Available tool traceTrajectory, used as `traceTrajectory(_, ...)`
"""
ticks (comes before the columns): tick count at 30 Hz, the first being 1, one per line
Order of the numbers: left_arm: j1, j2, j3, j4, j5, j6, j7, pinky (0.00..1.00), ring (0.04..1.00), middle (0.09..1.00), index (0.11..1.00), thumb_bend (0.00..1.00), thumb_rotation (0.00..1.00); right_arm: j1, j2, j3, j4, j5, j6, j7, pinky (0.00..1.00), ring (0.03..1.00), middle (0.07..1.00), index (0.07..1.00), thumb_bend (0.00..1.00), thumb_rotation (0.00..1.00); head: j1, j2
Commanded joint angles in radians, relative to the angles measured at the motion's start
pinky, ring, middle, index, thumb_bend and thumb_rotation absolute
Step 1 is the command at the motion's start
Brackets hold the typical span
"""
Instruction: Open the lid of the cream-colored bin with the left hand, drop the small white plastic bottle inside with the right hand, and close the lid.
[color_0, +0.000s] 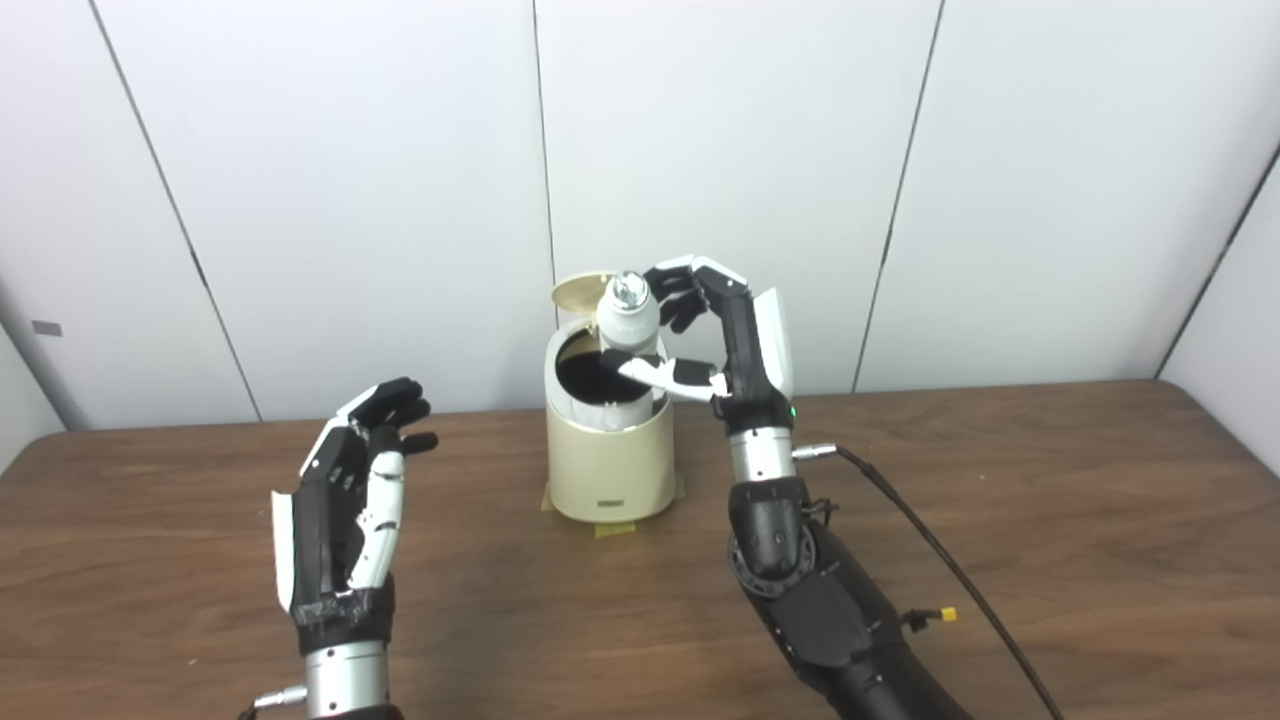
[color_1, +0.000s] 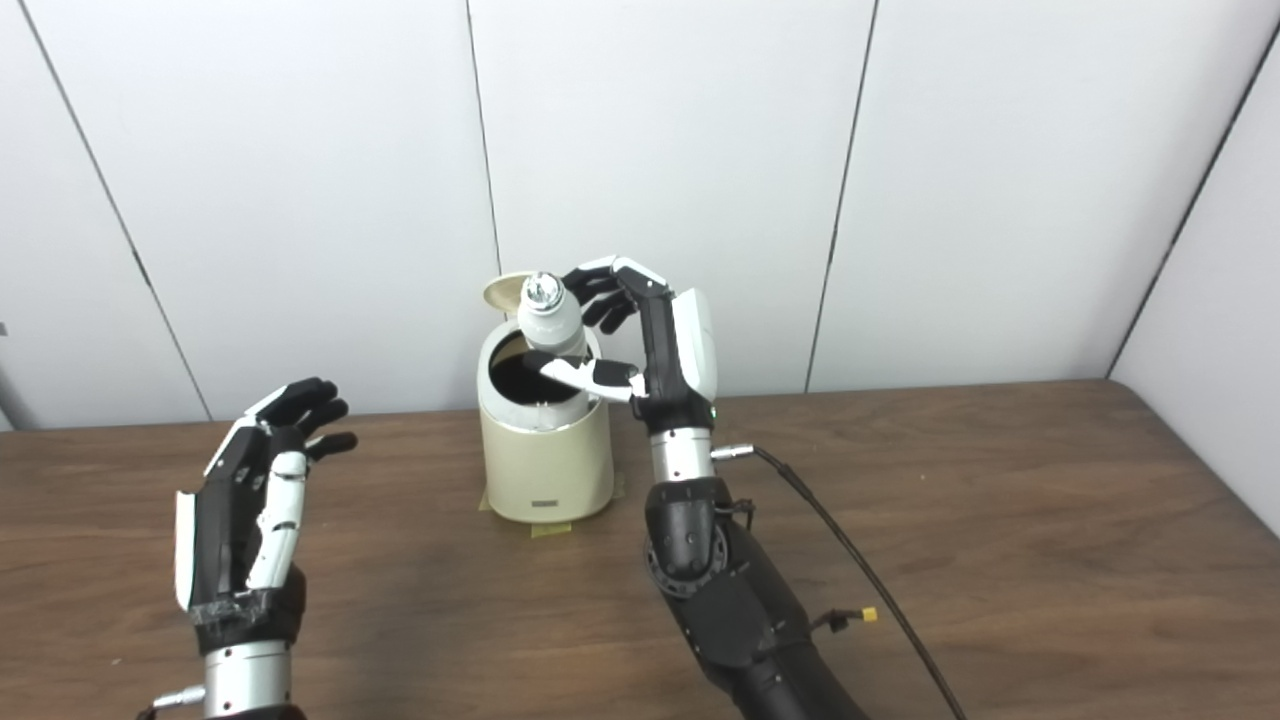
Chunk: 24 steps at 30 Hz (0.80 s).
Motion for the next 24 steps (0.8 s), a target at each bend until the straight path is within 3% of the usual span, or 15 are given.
traceTrajectory(1, -0.022, -0.007, -0.008, -0.043, 0.022, -0.005, 0.006, 0.65, 0.748, 0.759, 0.735, 0.23, 0.52, -0.038, -0.008, -0.004, -0.015, 0.015, -0.032, 0.005, 0.33, 0.416, 0.472, 0.517, 0.52, 0.00, 0.000, 0.001)
traceTrajectory(24, -0.017, -0.031, -0.017, -0.076, 0.040, 0.036, 0.015, 0.66, 0.742, 0.752, 0.733, 0.23, 0.52, 0.023, -0.018, -0.042, -0.077, 0.008, 0.043, 0.128, 0.29, 0.380, 0.465, 0.544, 0.51, 0.00, 0.025, 0.006)
